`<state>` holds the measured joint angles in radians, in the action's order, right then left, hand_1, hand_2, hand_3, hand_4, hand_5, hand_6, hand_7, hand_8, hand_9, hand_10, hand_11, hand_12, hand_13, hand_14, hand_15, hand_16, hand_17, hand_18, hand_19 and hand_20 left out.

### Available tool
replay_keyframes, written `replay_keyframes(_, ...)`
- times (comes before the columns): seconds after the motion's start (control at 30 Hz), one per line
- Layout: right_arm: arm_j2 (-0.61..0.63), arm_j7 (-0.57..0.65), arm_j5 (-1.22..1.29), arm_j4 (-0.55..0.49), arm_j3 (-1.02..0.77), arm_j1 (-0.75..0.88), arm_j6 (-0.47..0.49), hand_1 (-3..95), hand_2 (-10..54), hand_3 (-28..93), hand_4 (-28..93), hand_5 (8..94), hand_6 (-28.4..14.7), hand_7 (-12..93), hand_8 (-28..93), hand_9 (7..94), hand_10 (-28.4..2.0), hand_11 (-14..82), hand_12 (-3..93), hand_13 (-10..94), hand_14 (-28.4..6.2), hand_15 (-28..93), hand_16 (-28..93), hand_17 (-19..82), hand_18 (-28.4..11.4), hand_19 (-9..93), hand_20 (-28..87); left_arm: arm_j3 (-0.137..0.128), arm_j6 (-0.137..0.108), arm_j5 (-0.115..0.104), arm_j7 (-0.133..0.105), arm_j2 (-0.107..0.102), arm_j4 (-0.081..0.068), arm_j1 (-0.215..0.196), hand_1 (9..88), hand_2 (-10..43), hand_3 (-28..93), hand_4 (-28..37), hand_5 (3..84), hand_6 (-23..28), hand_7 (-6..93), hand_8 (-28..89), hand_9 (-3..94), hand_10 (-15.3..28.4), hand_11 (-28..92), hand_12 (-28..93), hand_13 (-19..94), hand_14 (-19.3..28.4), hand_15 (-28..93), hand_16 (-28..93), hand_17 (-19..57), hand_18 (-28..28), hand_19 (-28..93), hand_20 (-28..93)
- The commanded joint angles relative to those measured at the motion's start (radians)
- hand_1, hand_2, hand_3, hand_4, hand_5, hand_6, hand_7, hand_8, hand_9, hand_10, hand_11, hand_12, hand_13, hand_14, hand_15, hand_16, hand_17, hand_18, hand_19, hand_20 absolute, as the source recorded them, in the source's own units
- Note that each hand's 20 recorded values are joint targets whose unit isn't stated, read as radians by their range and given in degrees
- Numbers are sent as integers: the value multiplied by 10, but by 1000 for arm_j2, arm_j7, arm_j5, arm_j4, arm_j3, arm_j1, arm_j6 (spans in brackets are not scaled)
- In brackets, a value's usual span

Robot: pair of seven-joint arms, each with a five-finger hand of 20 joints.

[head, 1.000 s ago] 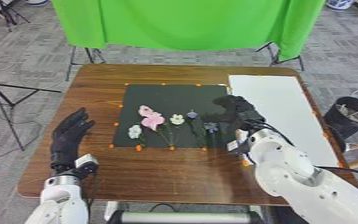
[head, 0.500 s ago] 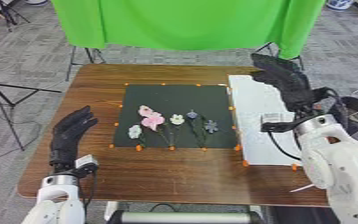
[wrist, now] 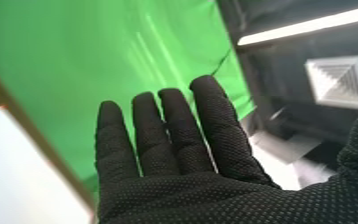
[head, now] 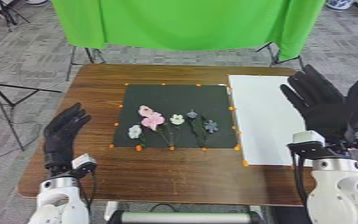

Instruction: Arrange flowers

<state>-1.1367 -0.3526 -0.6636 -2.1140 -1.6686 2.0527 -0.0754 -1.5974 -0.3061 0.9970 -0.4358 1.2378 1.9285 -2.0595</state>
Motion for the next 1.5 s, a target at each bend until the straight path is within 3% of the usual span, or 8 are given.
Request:
replay_keyframes(0.03,-38,-33,38,-21,-34,74,-16,14,-1,777,-188,520,-47,68,-71,455,-140,56,103,326,-122,90,157,203,-150,63,290,134,-59,23,-8,87,-39,108,373,-52,722,-120,500,4,207,-98,452,128,249,122,404,165,296,-6,109,123,168,206)
replay_keyframes(0.1,-42,-30,39,-23,-34,88,-8,15,-1,779,-187,525,-45,71,-74,466,-141,57,104,342,-125,100,157,208,-151,65,296,181,-97,40,3,79,-67,153,371,-53,723,-119,500,3,207,-97,452,128,249,122,404,165,295,-6,109,123,165,205)
replay_keyframes(0.13,-41,-31,36,-21,-34,87,-3,15,-1,780,-186,526,-44,72,-74,469,-142,58,105,346,-125,103,156,210,-152,65,298,47,-13,-19,-42,108,25,-7,371,-53,723,-119,500,3,206,-97,452,128,249,123,404,165,295,-6,109,122,164,205)
replay_keyframes(0.2,-43,-36,29,-18,-32,80,-2,15,-1,782,-185,526,-43,73,-75,472,-142,57,106,348,-125,106,153,211,-151,63,301,22,10,-21,-43,121,37,-26,371,-53,723,-120,499,3,206,-97,453,127,249,123,404,164,295,-6,108,122,163,206)
replay_keyframes(0.5,-49,20,-152,-26,-64,90,-31,29,0,777,-186,532,-39,79,-77,482,-145,58,110,359,-125,114,144,223,-144,49,308,15,39,-17,-56,126,36,-14,376,-48,715,-120,501,7,198,-94,459,131,250,125,440,158,304,-6,166,132,223,239)
replay_keyframes(0.8,-66,184,-475,21,-272,23,350,-1,21,702,-197,352,-2,36,-57,369,-141,34,104,272,-165,74,143,171,-177,57,274,-3,36,94,-33,114,49,-15,373,-55,711,-106,510,2,198,-89,486,131,253,127,459,170,329,-7,157,171,398,314)
replay_keyframes(1.2,-70,251,-471,-5,-224,54,253,-26,49,366,-255,219,19,-21,-47,124,-88,-88,117,33,-151,-214,342,-130,-124,27,126,-17,125,154,-27,118,22,20,367,-65,714,-116,536,6,199,-92,510,137,255,131,456,173,315,-4,162,146,247,247)
replay_keyframes(1.5,-36,102,-344,29,-137,24,123,-26,78,377,-276,136,28,48,-84,515,-115,63,69,237,-142,13,149,-4,-133,51,135,-14,84,123,-33,114,30,4,358,-69,718,-114,541,6,200,-91,511,137,257,132,451,172,309,1,145,139,201,249)
